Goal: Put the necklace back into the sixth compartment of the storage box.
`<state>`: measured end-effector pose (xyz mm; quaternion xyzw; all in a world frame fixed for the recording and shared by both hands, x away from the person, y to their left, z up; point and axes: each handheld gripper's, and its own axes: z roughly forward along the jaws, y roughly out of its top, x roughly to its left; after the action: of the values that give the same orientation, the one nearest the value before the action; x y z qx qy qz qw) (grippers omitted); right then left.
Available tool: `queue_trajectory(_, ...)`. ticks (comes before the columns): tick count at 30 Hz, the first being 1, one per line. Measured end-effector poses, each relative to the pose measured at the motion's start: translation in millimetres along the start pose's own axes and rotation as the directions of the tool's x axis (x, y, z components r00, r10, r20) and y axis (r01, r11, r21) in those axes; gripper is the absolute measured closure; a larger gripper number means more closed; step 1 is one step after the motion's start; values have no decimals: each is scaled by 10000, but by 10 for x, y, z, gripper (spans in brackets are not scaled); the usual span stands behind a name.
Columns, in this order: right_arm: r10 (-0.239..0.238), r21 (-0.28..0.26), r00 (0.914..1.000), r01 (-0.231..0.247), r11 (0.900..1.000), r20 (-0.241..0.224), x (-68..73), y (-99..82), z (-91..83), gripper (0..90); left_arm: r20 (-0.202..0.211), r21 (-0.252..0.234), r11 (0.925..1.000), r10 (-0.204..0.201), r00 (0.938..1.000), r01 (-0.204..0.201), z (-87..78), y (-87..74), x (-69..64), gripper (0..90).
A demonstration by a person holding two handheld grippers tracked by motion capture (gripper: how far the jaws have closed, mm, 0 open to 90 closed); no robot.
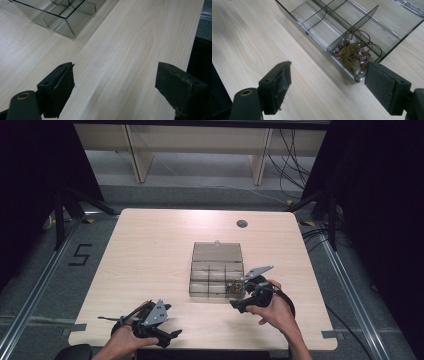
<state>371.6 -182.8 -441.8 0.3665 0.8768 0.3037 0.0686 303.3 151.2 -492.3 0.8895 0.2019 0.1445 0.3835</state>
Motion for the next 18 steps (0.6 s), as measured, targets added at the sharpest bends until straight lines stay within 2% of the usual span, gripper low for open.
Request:
queue_trajectory(1,-38,-63,10000,39,10000,63,-1,-6,3,224,-32,28,10000,29,10000,-29,-1,-1,4,151)
queue_trajectory(2,52,137,10000,-52,9999,20,6,-8,-18,224,10,-7,9997,-258,9997,258,4,-6,-11,151)
queue_trajectory(3,21,-82,10000,-21,10000,-29,1,-21,-5,223,29,33,9997,-244,9997,244,2,-4,-9,151)
queue_trajectory(5,-47,21,10000,48,10000,-62,-6,-29,-29,223,37,38,9997,-240,9997,240,2,-4,-9,151)
queue_trajectory(6,107,143,9999,-105,9998,-130,7,-25,-36,223,-1,73,10000,-35,10000,35,-1,-1,2,151)
queue_trajectory(7,-143,-18,9999,142,9999,-68,-9,-42,-27,223,-1,66,10000,34,10000,-34,0,0,6,151)
queue_trajectory(8,-30,-8,10000,30,10000,-47,0,-45,-39,221,25,33,10000,-4,10000,4,2,0,2,151)
queue_trajectory(10,-136,-80,9999,135,9999,-79,-3,-55,-43,220,60,35,9997,-245,9997,245,6,-5,-11,151)
queue_trajectory(11,-29,-17,9999,29,10000,-119,8,-59,-52,218,54,31,9997,-227,9997,226,4,-5,-11,151)
queue_trajectory(13,-123,-60,9999,122,9999,-81,10,-70,-53,204,61,27,9997,-224,9997,223,4,-4,-12,151)
queue_trajectory(14,-97,-217,9999,96,9997,-35,12,-80,-38,198,51,26,9998,-209,9998,209,3,-4,-12,151)
queue_trajectory(15,-26,-18,10000,25,10000,-92,12,-82,-53,197,52,25,9998,-212,9998,212,3,-4,-12,150)
queue_trajectory(17,-169,-159,9999,169,9997,-17,4,-99,-47,193,35,20,10000,-66,10000,65,1,-2,-3,151)
queue_trajectory(18,-80,-138,10000,80,9999,17,2,-106,-46,193,17,-1,10000,8,10000,-8,1,-1,1,151)
